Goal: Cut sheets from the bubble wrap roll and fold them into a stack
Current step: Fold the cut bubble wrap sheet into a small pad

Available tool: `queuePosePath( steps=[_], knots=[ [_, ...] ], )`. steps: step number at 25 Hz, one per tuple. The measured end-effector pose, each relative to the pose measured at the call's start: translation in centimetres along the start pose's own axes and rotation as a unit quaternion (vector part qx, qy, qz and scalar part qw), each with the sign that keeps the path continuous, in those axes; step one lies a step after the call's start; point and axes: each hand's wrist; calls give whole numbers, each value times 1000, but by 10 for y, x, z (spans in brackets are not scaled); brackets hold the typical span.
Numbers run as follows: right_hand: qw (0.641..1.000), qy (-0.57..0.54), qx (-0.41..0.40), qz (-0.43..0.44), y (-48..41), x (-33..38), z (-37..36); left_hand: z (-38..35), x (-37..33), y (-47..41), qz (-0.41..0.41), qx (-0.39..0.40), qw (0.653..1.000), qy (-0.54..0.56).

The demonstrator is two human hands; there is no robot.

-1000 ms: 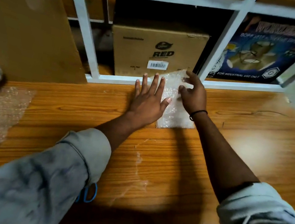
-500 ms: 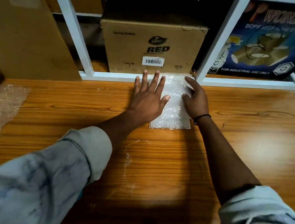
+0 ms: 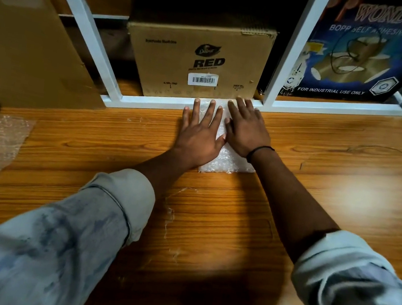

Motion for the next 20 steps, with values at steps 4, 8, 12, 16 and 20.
queuePosePath(
  steps=[4,8,12,16,20],
  knots=[
    [999,3,46,-18,2,-7,-19,-8,8,-3,10,34,999,0],
    [998,-4,54,-18,5,-11,-27,-17,11,-5,0,53,999,5],
    [998,-2,59,-19,5,-9,-26,-15,12,-7,-1,62,998,9],
    [1000,-12,18,-21,13,-7,-21,-12,10,0,-8,25,999,24],
    [1000,-9,2,-22,27,-2,-27,-18,7,12,16,-24,998,51]
  ],
)
Point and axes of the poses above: each hand's wrist, its own y-axis away from the middle knuckle, its own z-axis out of the back of the hand, x = y × z, and after that the axes turned 10 degrees about x, right-handed
